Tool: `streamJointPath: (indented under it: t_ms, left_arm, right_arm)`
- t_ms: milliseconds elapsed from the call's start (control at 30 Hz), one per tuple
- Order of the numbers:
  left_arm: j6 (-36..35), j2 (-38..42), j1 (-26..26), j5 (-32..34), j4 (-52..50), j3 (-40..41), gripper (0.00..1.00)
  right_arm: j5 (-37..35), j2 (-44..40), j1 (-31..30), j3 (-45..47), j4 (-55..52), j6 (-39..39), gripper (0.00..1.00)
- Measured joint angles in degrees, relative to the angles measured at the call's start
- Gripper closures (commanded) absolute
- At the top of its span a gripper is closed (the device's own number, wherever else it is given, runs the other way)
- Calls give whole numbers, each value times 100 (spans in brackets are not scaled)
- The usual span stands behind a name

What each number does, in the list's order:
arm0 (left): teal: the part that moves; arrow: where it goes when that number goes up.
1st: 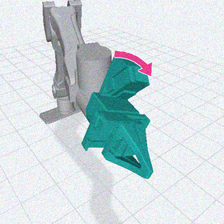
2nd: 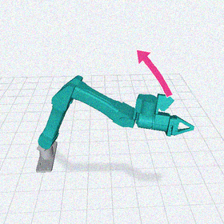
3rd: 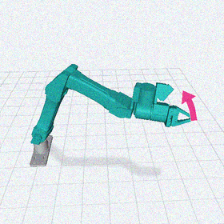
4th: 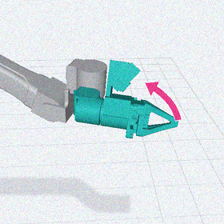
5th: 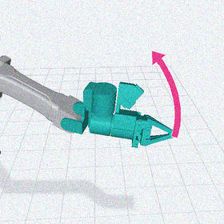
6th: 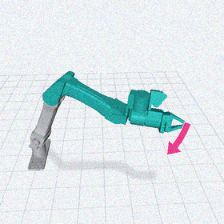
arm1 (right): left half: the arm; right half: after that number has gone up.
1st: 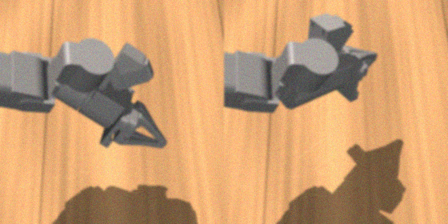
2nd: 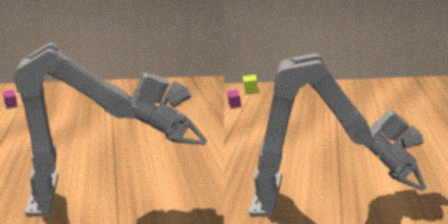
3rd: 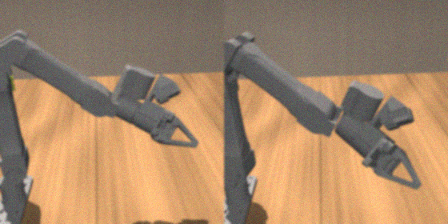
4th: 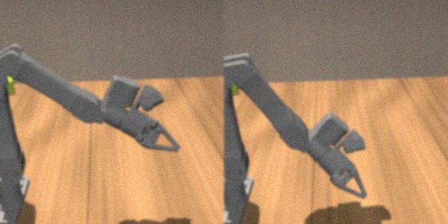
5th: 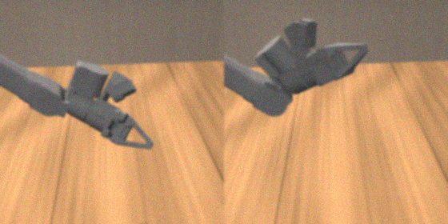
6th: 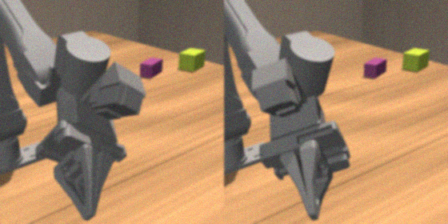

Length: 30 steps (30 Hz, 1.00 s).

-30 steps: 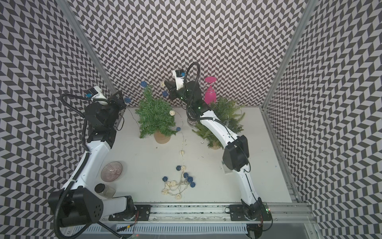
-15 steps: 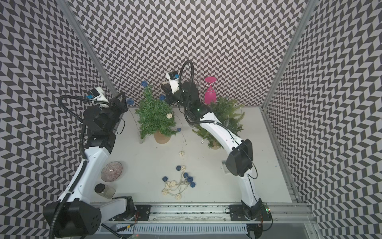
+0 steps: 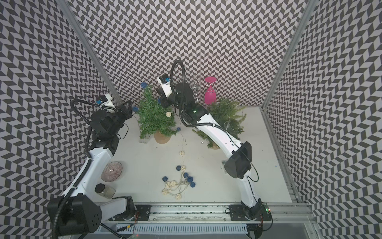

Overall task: Wrap string light around the christmas tree
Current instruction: Wrap the light string around the Christmas tree.

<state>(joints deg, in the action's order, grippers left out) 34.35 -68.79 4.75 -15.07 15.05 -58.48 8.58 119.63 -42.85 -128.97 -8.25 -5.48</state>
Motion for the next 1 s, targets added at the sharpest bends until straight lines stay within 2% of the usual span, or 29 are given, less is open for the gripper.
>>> streamJointPath:
  t_ms: [200,600,1000]
  left_arm:
    - [2,-168,0,-107,79,37,100]
    - [101,179,70,-240,208,566,100]
    - [111,715,52,-354,225,658,100]
  right_arm:
    - [-162,151,-9,-304,-229,-11,100]
    - [-393,308,184,-660,-684,68,100]
    - [-649,306,-205,-586,-872,-122,100]
